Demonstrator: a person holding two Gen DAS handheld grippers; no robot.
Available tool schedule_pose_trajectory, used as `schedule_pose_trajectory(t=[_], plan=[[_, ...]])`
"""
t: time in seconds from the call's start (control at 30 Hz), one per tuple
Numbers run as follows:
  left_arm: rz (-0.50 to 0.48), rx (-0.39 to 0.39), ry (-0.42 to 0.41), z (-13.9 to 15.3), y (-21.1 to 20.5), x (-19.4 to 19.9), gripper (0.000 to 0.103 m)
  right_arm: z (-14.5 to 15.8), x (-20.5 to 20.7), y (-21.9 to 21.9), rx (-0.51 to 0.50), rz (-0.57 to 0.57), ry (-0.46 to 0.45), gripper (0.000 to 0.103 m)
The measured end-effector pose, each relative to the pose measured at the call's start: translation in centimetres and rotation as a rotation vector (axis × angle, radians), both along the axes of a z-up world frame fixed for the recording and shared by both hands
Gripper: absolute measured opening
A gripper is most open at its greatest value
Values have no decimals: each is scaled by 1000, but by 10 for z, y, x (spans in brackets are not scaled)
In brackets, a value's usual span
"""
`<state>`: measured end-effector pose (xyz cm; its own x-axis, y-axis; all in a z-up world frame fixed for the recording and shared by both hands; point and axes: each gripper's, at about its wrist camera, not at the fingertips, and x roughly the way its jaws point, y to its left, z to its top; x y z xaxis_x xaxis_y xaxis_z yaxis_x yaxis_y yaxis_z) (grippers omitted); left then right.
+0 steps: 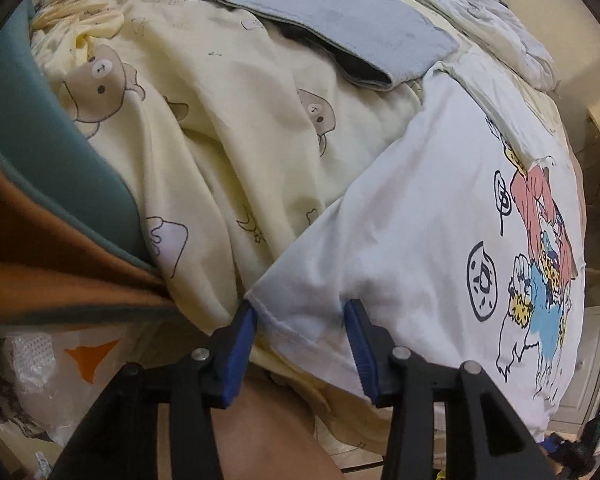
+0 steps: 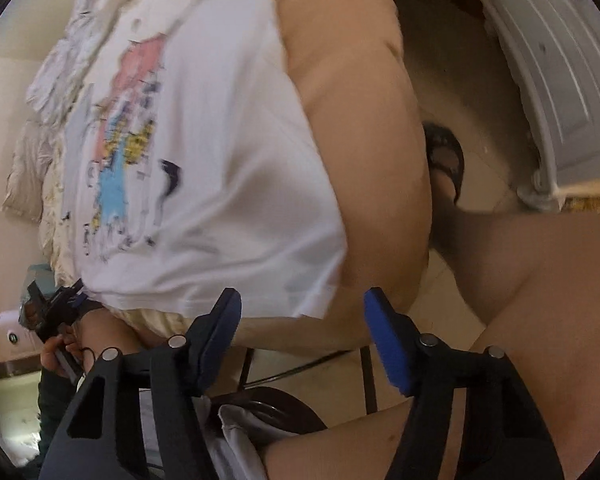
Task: Fold clothes
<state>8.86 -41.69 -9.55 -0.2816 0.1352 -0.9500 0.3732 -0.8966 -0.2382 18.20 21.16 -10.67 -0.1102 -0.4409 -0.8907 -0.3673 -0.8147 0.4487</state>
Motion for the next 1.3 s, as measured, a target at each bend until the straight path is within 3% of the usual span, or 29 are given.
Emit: schedule_pose_trajectory(t=[0.07, 0.13, 0.17, 0.2, 0.43, 0.77, 0.9, 1.07, 1.3], plan=[[4, 6, 13, 0, 0, 1, 46, -10, 2, 0, -19, -18, -8, 51], [0, 16, 27, 1, -1, 0, 24, -15, 4, -1, -36, -29, 4, 5], [-3, 21, 33, 2, -1, 0, 11, -12, 4, 0, -35, -40, 30, 5], [-3, 25, 45, 5, -1, 2, 6, -4, 4, 1, -28, -44, 63, 4], [-3, 15, 182, 58, 2, 25, 6, 59, 9, 11, -81, -80, 254, 4], [106, 253, 230, 74, 15, 18, 5, 128, -8, 27, -184, -144, 464, 4], [75, 159, 229, 68, 28, 21, 5, 126, -11, 26, -178, -128, 465, 4], [-10, 17, 246, 81, 32, 22, 5, 107, -3, 25, -170, -103, 410, 4], [-89, -58, 275, 90, 38, -19, 5, 85, -3, 36, -167, -138, 379, 4]])
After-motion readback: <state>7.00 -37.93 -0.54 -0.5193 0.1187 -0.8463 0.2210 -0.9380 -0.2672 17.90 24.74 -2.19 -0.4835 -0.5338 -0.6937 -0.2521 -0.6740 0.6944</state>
